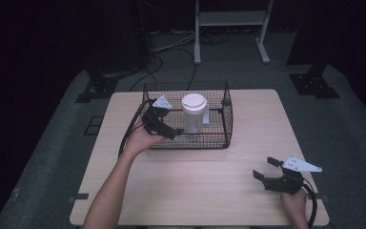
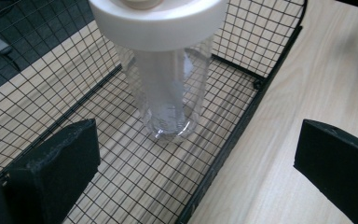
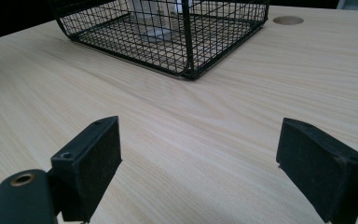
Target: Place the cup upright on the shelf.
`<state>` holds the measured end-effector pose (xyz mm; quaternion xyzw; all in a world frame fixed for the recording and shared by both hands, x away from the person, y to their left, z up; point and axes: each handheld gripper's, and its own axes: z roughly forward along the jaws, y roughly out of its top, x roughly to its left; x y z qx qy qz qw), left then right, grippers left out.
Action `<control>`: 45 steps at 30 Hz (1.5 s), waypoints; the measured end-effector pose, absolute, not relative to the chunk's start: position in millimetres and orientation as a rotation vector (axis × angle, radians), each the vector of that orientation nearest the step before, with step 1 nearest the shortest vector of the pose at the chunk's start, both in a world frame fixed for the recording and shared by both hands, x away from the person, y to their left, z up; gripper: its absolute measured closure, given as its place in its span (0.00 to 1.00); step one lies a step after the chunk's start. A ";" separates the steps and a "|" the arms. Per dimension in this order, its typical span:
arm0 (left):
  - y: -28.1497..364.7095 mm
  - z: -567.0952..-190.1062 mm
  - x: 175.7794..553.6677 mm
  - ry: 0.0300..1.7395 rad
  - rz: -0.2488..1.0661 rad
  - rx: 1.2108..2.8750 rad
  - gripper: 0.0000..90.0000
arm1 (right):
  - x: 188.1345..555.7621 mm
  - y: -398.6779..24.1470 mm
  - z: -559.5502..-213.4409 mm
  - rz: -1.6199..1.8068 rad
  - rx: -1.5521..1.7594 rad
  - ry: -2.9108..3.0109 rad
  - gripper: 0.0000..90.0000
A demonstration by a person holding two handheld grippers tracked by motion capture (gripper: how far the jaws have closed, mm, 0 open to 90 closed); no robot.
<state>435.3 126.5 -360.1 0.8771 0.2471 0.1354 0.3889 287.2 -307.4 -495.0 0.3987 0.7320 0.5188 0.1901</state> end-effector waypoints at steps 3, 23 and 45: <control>127.9 -359.9 430.4 0.621 0.346 2.220 0.00 | 287.2 -307.2 -495.0 1.456 1.122 2.058 0.14; 133.3 -362.9 395.9 0.554 0.351 2.187 0.00 | 287.3 -306.6 -495.2 1.442 1.120 2.061 0.14; 138.5 -377.1 361.7 0.524 0.329 2.142 0.00 | 287.1 -305.7 -495.3 1.433 1.123 2.065 0.14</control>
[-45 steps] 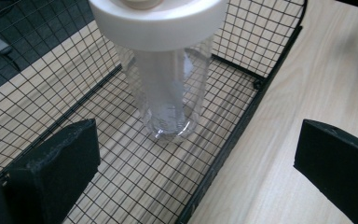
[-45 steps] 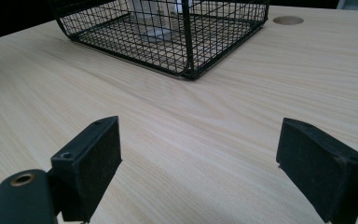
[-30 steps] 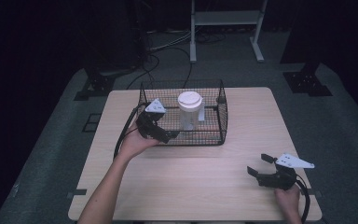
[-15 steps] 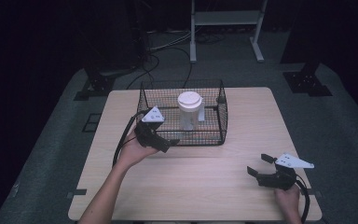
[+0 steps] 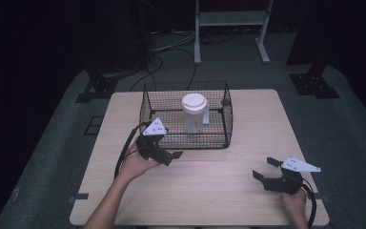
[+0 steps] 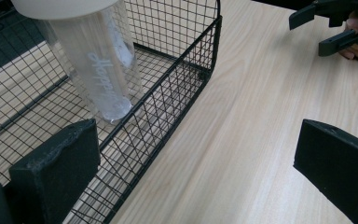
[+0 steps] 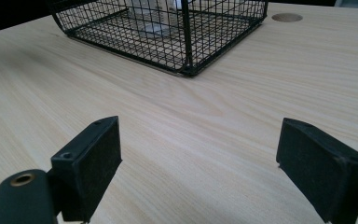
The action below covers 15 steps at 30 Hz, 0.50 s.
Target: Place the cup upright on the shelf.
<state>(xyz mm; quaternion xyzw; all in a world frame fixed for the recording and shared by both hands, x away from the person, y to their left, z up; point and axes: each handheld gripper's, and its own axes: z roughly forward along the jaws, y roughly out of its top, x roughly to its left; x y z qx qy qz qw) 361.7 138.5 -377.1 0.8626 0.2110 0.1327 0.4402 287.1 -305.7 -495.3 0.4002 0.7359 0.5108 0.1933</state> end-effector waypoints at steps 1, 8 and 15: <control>139.5 -378.0 360.3 0.523 0.328 2.139 0.00 | 287.1 -305.7 -495.3 1.433 1.123 2.065 0.14; 146.2 -384.7 350.6 0.528 0.339 2.124 0.00 | 287.1 -305.2 -495.5 1.428 1.121 2.065 0.14; 152.5 -393.4 345.5 0.545 0.326 2.107 0.00 | 287.0 -304.7 -495.6 1.421 1.120 2.066 0.14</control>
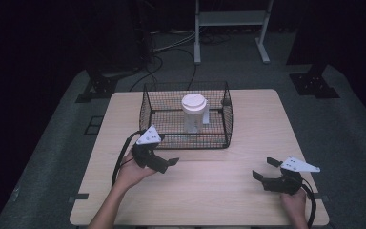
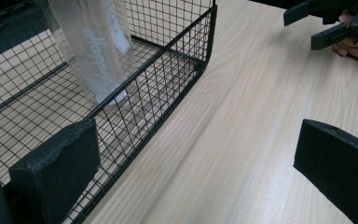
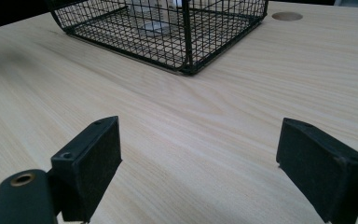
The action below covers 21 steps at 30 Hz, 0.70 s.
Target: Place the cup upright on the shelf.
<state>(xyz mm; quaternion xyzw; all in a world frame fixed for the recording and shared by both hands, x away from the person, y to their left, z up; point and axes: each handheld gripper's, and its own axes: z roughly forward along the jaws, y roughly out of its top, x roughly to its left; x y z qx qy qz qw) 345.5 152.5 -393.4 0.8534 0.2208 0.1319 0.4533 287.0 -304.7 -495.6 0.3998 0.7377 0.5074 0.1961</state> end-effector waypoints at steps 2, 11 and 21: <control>154.0 -395.5 343.1 0.547 0.326 2.099 0.00 | 286.9 -304.5 -495.5 1.421 1.123 2.067 0.14; 160.9 -402.7 336.6 0.556 0.331 2.099 0.00 | 286.9 -304.3 -495.5 1.417 1.122 2.066 0.14; 171.7 -414.1 328.0 0.581 0.335 2.091 0.00 | 287.0 -304.1 -495.6 1.415 1.122 2.067 0.14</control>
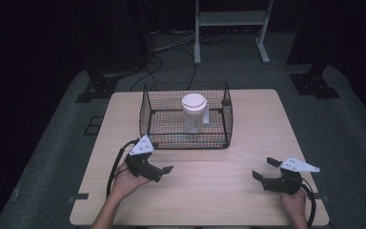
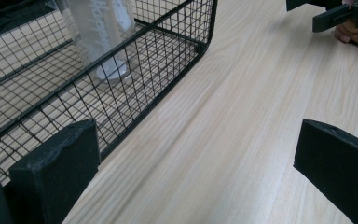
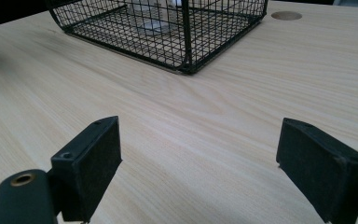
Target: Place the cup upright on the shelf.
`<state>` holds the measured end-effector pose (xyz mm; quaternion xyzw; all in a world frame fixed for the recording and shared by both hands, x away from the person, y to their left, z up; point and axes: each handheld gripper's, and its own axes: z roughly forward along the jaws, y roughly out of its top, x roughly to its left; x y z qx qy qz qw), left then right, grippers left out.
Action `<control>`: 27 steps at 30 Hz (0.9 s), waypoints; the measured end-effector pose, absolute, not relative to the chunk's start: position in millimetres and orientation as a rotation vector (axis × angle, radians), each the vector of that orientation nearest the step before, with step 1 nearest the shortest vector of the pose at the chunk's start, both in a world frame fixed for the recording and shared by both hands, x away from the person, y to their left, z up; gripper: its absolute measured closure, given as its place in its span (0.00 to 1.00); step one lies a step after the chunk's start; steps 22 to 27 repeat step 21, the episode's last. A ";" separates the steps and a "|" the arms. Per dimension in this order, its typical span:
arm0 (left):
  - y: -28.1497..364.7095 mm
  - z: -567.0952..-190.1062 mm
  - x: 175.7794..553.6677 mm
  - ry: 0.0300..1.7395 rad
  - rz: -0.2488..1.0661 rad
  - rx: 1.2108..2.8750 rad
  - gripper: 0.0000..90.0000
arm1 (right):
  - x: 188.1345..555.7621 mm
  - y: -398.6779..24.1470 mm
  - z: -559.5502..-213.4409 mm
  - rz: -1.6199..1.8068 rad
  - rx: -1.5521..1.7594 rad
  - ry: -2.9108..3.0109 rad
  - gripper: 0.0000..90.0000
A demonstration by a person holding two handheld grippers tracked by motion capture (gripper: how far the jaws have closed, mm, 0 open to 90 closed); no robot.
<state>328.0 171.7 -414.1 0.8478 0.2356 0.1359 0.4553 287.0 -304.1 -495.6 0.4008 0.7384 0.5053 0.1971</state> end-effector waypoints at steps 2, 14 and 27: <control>173.6 -416.0 326.9 0.584 0.333 2.089 0.00 | 286.9 -304.0 -495.6 1.415 1.122 2.067 0.14; 188.5 -427.3 313.6 0.617 0.339 2.065 0.00 | 286.9 -304.1 -495.6 1.416 1.121 2.067 0.14; 201.0 -435.9 306.2 0.658 0.329 2.005 0.00 | 286.9 -303.9 -495.6 1.416 1.119 2.068 0.14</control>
